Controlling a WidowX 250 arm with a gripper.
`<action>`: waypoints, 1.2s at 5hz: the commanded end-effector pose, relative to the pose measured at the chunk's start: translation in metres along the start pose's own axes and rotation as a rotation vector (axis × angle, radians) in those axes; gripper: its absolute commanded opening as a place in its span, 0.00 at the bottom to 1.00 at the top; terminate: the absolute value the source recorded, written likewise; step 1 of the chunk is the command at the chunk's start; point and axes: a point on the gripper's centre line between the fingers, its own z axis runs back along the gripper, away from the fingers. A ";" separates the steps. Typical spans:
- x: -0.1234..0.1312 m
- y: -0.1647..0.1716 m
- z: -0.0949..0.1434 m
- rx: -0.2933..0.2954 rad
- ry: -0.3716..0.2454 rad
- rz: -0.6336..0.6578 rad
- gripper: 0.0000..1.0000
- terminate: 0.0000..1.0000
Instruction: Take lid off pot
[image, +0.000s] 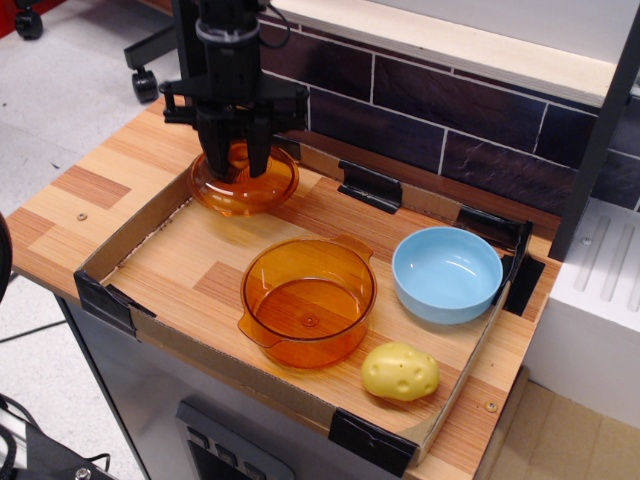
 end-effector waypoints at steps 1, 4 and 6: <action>0.000 -0.002 0.001 0.031 -0.064 -0.074 1.00 0.00; -0.011 -0.002 0.014 -0.004 -0.040 -0.102 1.00 0.00; -0.027 -0.004 0.031 -0.044 -0.040 -0.139 1.00 0.00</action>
